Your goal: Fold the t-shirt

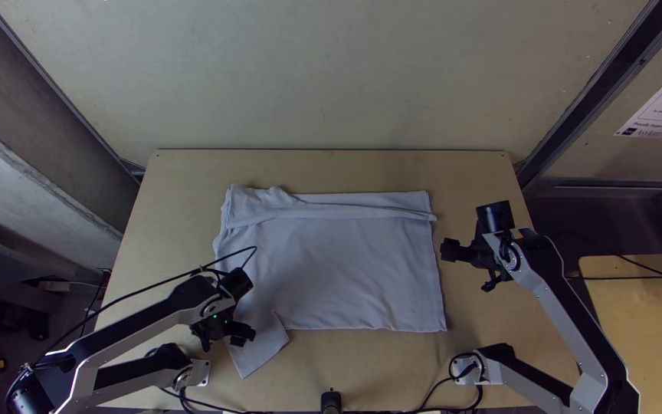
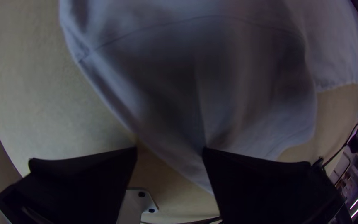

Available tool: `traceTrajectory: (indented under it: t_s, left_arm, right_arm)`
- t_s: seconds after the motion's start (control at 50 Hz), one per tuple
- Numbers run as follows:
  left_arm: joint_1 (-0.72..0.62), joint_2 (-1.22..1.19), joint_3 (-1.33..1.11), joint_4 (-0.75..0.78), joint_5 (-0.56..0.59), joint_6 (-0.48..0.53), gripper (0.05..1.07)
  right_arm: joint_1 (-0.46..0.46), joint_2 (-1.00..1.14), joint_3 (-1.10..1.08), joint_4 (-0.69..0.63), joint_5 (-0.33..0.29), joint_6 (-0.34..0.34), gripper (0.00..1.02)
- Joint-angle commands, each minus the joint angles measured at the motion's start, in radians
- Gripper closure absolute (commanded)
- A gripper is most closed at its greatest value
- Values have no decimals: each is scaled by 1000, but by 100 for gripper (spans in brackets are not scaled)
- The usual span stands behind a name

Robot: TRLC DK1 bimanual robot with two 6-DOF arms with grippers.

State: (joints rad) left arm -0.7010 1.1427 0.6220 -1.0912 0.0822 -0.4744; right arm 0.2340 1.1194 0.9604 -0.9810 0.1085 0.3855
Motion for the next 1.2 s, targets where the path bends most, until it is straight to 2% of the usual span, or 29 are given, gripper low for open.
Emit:
traceTrajectory:
  t_s: [0.0,0.04,0.06,0.14,0.28,0.44,0.56,0.72,0.82,0.9,1.02,1.08,1.18]
  left_arm:
    - [-57,-4,-18,-7,-4,23,90]
    - [-60,-12,-19,-1,-1,37,103]
    - [-61,-14,-19,1,2,40,105]
    - [-63,-26,-15,1,14,40,105]
    - [-34,-32,12,4,30,65,105]
    - [67,-34,33,5,30,122,105]
    - [118,-40,61,1,27,145,105]
    - [161,-54,87,-7,21,169,105]
    - [179,-60,96,-9,21,177,105]
    - [192,-63,101,-9,19,183,105]
    - [209,-63,102,-12,19,198,105]
    - [221,-63,107,-12,18,206,105]
    - [241,-63,117,-12,18,226,105]
  right_arm:
    - [8,-1,-51,-8,-16,10,4]
    - [8,-7,-71,-13,-26,10,4]
    - [10,-10,-84,-15,-33,10,4]
    - [22,-26,-126,-48,-73,13,6]
    - [70,-32,-175,-143,-187,44,7]
    - [133,-13,-226,-177,-211,66,7]
    - [145,16,-258,-193,-240,66,7]
    - [145,91,-282,-193,-274,41,8]
    - [117,155,-284,-211,-323,-14,10]
    - [105,203,-288,-232,-326,-53,16]
    - [105,252,-290,-232,-339,-62,16]
    - [103,275,-288,-225,-340,-66,24]
    - [82,309,-298,-171,-342,-89,50]
